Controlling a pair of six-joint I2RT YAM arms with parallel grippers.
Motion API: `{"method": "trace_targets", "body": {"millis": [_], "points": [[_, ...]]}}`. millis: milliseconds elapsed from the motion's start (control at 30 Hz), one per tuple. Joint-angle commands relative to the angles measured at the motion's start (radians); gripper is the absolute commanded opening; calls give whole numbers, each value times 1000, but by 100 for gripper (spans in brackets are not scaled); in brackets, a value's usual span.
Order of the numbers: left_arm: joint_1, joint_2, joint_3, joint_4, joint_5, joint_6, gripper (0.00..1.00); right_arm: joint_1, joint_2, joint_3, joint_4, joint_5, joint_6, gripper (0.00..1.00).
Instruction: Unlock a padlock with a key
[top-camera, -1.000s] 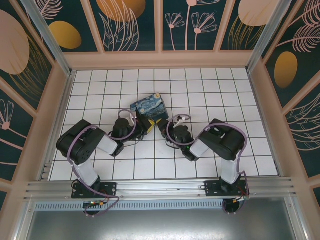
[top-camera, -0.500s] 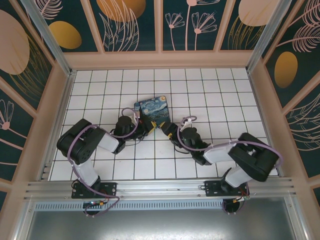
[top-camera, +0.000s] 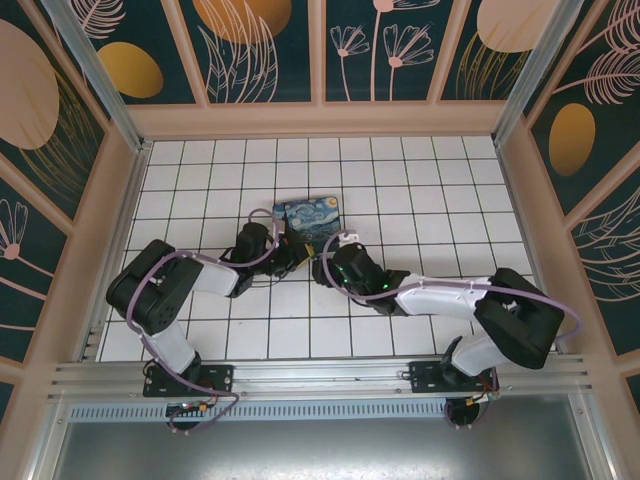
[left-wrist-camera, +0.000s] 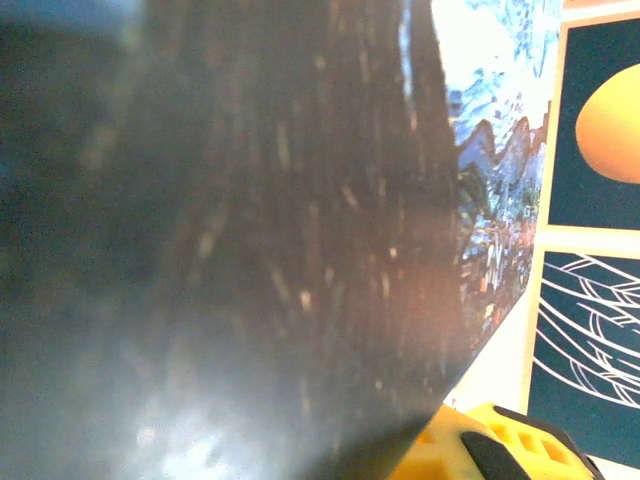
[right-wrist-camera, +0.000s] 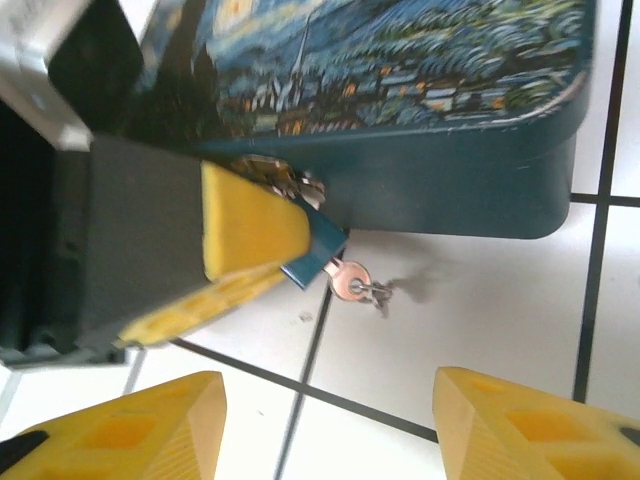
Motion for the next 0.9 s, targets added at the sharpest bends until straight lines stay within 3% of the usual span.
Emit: {"method": "trace_targets", "body": {"millis": [0,633,867], "points": [[3,-45,29,-75,55,29,0,22,41,41,-75,70,-160,56],[2,-91,30,-123,86,40,0,22,217,167,-91,143,-237,49],[2,-95,24,-122,89,40,0,3,243,203,-95,134,-254,42]]}}
